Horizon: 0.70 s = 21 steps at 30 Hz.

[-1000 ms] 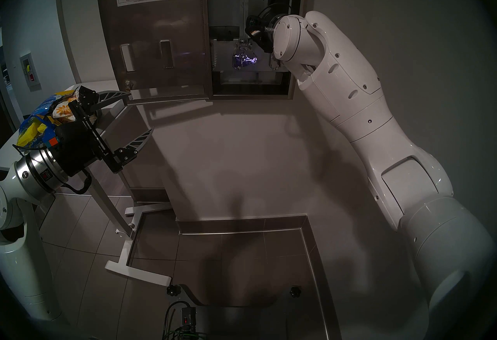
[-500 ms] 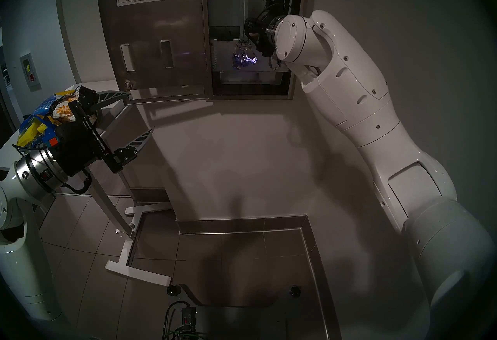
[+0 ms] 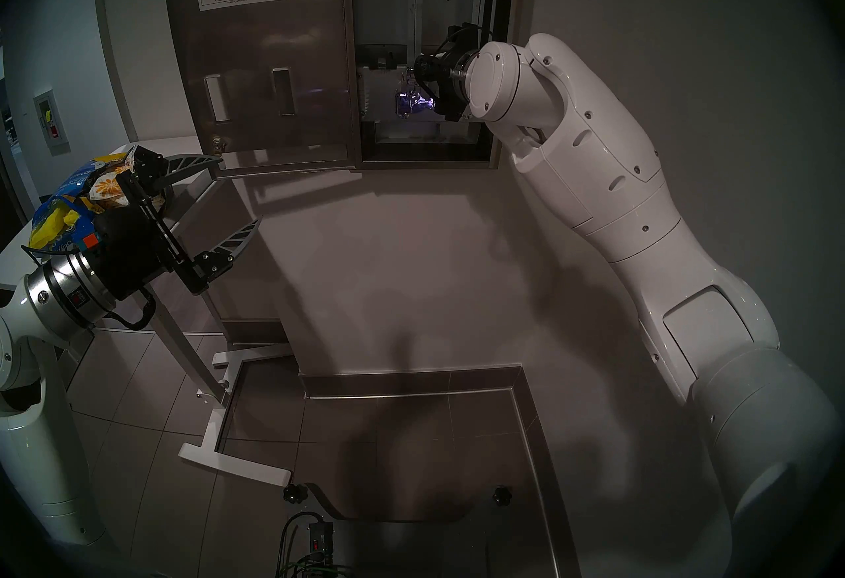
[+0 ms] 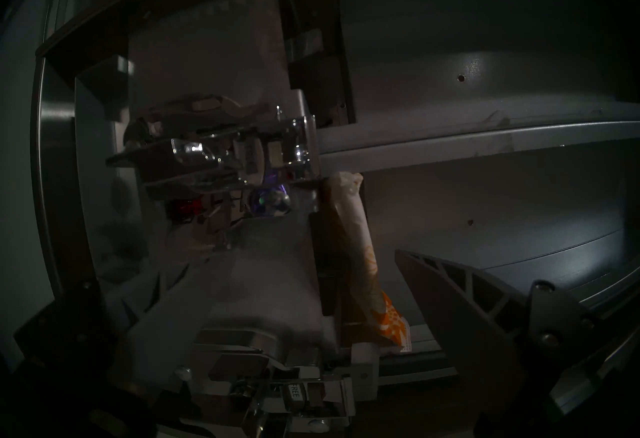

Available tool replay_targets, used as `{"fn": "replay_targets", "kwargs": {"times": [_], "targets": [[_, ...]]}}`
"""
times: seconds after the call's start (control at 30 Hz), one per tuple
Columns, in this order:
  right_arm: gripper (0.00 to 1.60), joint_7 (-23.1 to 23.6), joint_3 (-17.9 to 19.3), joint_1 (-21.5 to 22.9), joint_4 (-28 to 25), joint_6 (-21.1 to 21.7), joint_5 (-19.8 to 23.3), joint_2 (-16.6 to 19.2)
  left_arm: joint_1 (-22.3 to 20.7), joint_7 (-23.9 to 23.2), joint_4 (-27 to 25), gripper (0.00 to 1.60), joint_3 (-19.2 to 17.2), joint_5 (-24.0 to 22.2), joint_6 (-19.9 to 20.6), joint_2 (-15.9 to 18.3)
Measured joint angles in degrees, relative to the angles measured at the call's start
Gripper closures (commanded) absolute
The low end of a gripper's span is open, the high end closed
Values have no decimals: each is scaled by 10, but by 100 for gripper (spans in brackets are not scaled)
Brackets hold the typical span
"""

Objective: Open the dispenser door, put the pads inside, close the door

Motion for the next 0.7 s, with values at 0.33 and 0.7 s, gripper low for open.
{"fn": "replay_targets", "kwargs": {"times": [0.33, 0.7], "targets": [[0, -2, 3, 0, -14, 0, -1, 4, 0, 0, 0, 0, 0, 0, 0, 0], [0, -2, 10, 0, -38, 0, -1, 9, 0, 0, 0, 0, 0, 0, 0, 0]]}}
